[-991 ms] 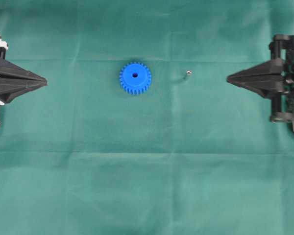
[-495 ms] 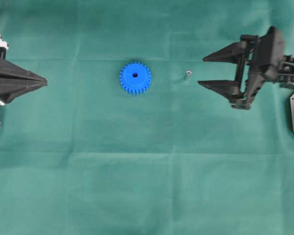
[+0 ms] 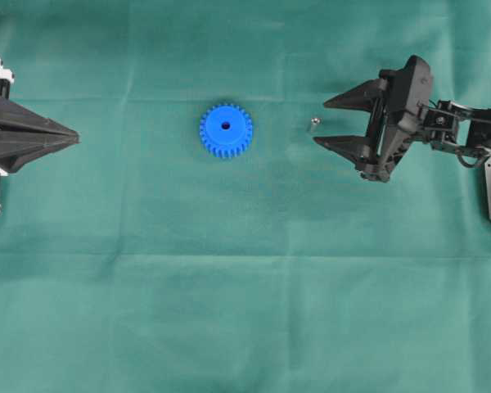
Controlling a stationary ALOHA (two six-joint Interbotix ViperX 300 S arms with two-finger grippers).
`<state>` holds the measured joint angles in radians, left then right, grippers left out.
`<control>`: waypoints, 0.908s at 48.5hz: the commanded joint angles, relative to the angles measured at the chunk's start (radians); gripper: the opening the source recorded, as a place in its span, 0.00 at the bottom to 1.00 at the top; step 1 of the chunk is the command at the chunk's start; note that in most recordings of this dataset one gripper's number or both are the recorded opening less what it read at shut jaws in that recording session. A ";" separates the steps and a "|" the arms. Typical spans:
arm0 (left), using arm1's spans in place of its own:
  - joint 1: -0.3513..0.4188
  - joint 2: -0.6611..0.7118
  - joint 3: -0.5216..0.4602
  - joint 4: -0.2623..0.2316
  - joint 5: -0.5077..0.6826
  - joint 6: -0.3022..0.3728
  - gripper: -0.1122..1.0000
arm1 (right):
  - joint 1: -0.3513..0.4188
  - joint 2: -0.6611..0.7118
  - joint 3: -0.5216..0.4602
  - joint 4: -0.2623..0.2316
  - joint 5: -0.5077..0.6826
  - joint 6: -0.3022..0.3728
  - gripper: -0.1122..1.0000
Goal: Insert the shaft placed at a random location into the center hole of the medium gear at another random location.
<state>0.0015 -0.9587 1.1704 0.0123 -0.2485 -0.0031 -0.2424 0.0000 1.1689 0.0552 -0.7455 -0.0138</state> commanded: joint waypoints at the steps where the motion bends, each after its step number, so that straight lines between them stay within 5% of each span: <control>1: 0.002 0.008 -0.021 0.002 -0.005 0.002 0.10 | -0.009 0.018 -0.029 0.003 -0.023 0.008 0.81; 20: 0.003 0.008 -0.018 0.002 0.006 0.002 0.10 | -0.011 0.063 -0.057 0.003 -0.032 0.008 0.75; 25: 0.002 0.008 -0.018 0.002 0.008 0.002 0.10 | -0.011 0.063 -0.055 0.003 -0.034 0.008 0.62; 33: 0.003 0.009 -0.018 0.002 0.009 0.002 0.10 | -0.011 0.064 -0.054 -0.005 -0.028 0.005 0.24; 44: 0.002 0.008 -0.018 0.002 0.009 0.002 0.10 | -0.011 0.063 -0.055 -0.008 -0.020 0.003 0.22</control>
<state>0.0031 -0.9587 1.1720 0.0123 -0.2347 -0.0031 -0.2516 0.0736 1.1259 0.0506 -0.7624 -0.0138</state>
